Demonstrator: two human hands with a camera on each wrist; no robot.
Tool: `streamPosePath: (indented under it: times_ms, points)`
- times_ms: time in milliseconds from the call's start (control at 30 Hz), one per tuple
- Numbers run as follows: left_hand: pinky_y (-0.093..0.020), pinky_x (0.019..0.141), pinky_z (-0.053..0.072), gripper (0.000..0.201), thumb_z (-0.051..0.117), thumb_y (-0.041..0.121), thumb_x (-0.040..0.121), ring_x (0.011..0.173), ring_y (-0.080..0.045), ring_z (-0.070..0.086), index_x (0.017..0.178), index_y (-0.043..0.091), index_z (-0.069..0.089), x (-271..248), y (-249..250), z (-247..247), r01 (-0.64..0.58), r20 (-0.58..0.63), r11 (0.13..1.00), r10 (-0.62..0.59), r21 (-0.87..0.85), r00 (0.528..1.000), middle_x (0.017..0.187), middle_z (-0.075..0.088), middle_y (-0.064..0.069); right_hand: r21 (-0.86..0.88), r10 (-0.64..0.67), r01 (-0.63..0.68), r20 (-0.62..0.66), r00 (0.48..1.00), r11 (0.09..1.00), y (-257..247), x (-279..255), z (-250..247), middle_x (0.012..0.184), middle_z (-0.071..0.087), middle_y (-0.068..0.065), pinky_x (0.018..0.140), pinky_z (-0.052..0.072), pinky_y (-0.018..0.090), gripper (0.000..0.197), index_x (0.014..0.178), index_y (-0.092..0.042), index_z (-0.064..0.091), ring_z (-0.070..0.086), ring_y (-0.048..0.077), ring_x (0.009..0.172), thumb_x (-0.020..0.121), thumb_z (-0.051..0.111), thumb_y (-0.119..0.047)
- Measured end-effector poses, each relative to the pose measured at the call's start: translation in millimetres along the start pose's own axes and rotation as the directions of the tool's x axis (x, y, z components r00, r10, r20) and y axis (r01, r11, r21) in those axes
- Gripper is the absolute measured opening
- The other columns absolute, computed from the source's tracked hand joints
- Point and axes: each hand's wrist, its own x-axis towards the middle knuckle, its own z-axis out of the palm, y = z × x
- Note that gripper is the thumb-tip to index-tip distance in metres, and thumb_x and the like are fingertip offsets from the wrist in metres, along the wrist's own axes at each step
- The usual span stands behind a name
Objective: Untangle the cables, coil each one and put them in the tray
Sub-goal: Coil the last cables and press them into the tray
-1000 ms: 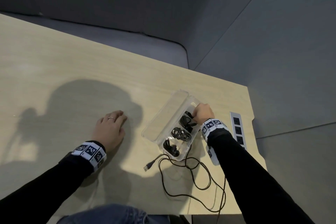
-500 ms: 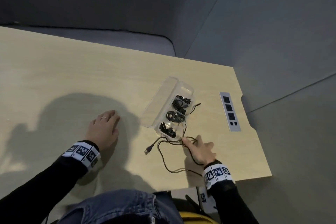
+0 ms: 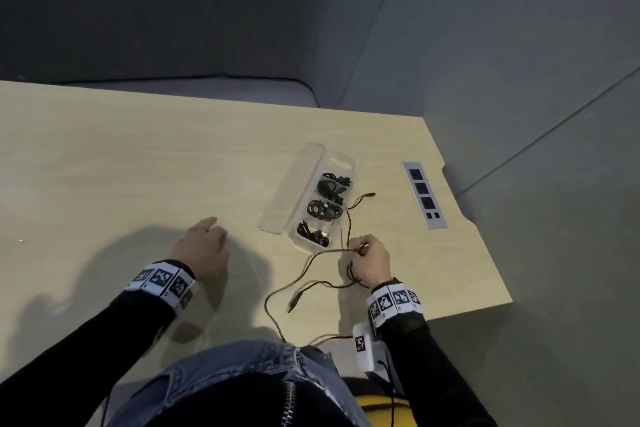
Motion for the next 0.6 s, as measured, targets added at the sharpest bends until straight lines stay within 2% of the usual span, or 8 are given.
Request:
streamPosePath:
  times_ms: [100, 200, 300, 367, 433, 467, 533, 600]
  points:
    - [-0.034, 0.107, 0.030, 0.033, 0.054, 0.015, 0.090, 0.129, -0.029, 0.039, 0.121, 0.003, 0.057, -6, 7, -5, -0.055, -0.056, 0.991, 0.048, -0.120, 0.997, 0.135, 0.047, -0.018, 0.171, -0.135, 0.155, -0.120, 0.983, 0.973, -11, -12, -27, 0.084, 0.062, -0.002, 0.072, 0.047, 0.025, 0.026, 0.099, -0.017, 0.063, 0.061, 0.021, 0.083, 0.082, 0.061, 0.004]
    - [-0.035, 0.099, 0.037, 0.032, 0.051, 0.019, 0.088, 0.116, -0.031, 0.052, 0.115, 0.004, 0.060, -17, 26, -16, -0.214, -0.260, 0.957, 0.160, -0.197, 0.952, 0.121, 0.058, -0.014, 0.323, -0.261, 0.311, -0.189, 0.946, 0.894, -28, -34, -51, 0.087, 0.068, -0.005, 0.074, 0.052, 0.020, 0.031, 0.094, -0.023, 0.067, 0.063, 0.012, 0.082, 0.082, 0.064, 0.006]
    - [-0.028, 0.100, 0.038, 0.041, 0.052, 0.026, 0.084, 0.116, -0.018, 0.051, 0.122, 0.013, 0.053, -32, 63, -37, -0.447, -0.446, 0.858, 0.306, -0.254, 0.841, 0.126, 0.053, -0.005, 0.381, -0.378, 0.413, -0.167, 0.911, 0.827, -49, -55, -64, 0.086, 0.072, -0.002, 0.078, 0.054, 0.023, 0.036, 0.085, -0.028, 0.070, 0.067, 0.012, 0.083, 0.081, 0.066, 0.008]
    - [-0.020, 0.108, 0.026, 0.058, 0.059, 0.028, 0.083, 0.129, -0.009, 0.037, 0.135, 0.014, 0.040, -45, 96, -56, -0.636, -0.532, 0.743, 0.460, -0.207, 0.711, 0.140, 0.038, -0.002, 0.363, -0.449, 0.464, -0.129, 0.884, 0.808, -61, -66, -68, 0.086, 0.072, -0.005, 0.079, 0.053, 0.025, 0.035, 0.081, -0.029, 0.072, 0.068, 0.011, 0.084, 0.079, 0.069, 0.006]
    - [-0.021, 0.112, 0.020, 0.071, 0.068, 0.029, 0.080, 0.135, -0.007, 0.029, 0.141, 0.016, 0.033, -54, 120, -73, -0.732, -0.512, 0.678, 0.607, -0.066, 0.608, 0.147, 0.031, 0.000, 0.314, -0.516, 0.514, -0.084, 0.853, 0.798, -73, -75, -71, 0.086, 0.071, -0.006, 0.081, 0.052, 0.027, 0.030, 0.081, -0.027, 0.074, 0.067, 0.011, 0.086, 0.077, 0.072, 0.003]
    - [-0.022, 0.112, 0.020, 0.067, 0.069, 0.032, 0.081, 0.133, -0.006, 0.033, 0.139, 0.018, 0.037, -55, 127, -76, -0.748, -0.466, 0.663, 0.661, -0.002, 0.588, 0.144, 0.038, 0.002, 0.304, -0.542, 0.534, -0.066, 0.838, 0.789, -78, -79, -73, 0.087, 0.071, -0.006, 0.083, 0.053, 0.028, 0.028, 0.082, -0.026, 0.075, 0.067, 0.011, 0.087, 0.077, 0.073, 0.001]
    - [-0.027, 0.106, 0.031, 0.035, 0.054, 0.045, 0.089, 0.108, -0.002, 0.055, 0.119, 0.027, 0.055, -57, 136, -80, -0.717, -0.366, 0.689, 0.697, 0.103, 0.617, 0.115, 0.063, 0.010, 0.326, -0.544, 0.534, -0.069, 0.836, 0.780, -84, -84, -77, 0.088, 0.070, -0.006, 0.084, 0.053, 0.029, 0.025, 0.086, -0.023, 0.074, 0.067, 0.011, 0.089, 0.076, 0.075, -0.001]
    - [-0.024, 0.077, 0.043, 0.034, 0.038, 0.052, 0.093, 0.068, 0.003, 0.057, 0.089, 0.029, 0.063, -59, 135, -83, -0.672, -0.275, 0.738, 0.660, 0.062, 0.699, 0.075, 0.068, 0.014, 0.381, -0.483, 0.487, -0.115, 0.868, 0.786, -87, -83, -82, 0.091, 0.071, -0.006, 0.083, 0.054, 0.028, 0.025, 0.090, -0.022, 0.073, 0.067, 0.009, 0.090, 0.074, 0.078, -0.004]
